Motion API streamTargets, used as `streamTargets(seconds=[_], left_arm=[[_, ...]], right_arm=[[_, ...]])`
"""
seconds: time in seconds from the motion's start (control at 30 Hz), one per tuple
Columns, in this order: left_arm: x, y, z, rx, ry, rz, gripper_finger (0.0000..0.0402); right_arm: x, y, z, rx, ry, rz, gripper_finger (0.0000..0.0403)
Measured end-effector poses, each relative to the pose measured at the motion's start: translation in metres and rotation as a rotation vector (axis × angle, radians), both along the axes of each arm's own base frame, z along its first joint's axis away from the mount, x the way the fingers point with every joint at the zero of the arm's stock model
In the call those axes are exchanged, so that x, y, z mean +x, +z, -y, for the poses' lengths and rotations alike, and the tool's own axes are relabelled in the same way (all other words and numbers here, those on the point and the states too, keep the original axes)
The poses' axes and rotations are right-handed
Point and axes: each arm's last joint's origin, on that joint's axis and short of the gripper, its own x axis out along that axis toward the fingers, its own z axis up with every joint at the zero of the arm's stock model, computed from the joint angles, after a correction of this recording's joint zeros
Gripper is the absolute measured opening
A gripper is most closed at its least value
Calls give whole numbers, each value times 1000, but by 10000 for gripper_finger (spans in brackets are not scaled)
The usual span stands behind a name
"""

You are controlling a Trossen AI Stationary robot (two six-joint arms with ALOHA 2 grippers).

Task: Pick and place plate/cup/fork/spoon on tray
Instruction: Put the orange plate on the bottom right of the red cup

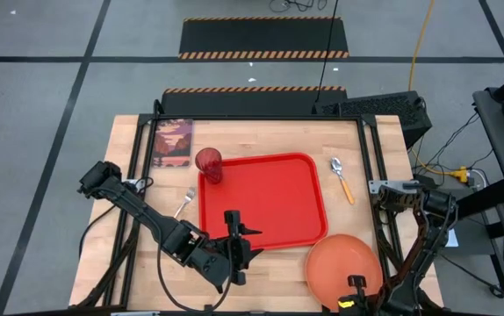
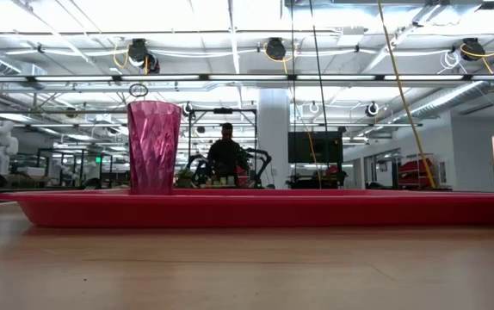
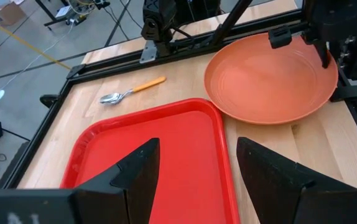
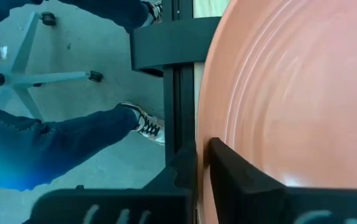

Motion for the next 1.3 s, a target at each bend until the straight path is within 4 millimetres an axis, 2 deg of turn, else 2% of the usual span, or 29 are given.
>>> streamTargets(seconds=[0.2,0.4,0.73,0.97,1.3], left_arm=[[0,0,0,-1,0,0,216],[0,0,0,-1,0,0,216],[-2,-3,0,-7,-17,-35,216],[-7,-5,4,16,-36,-67,216],[-32,17,15,-11,-94,-23,216]], right_arm=[[-2,11,3,43,-52,-24,8],[-1,35,4,72,-51,-20,3],[13,81,3,27,3,2,0],[17,97,9,-31,12,-11,0],[20,119,25,-157,0,-67,0]])
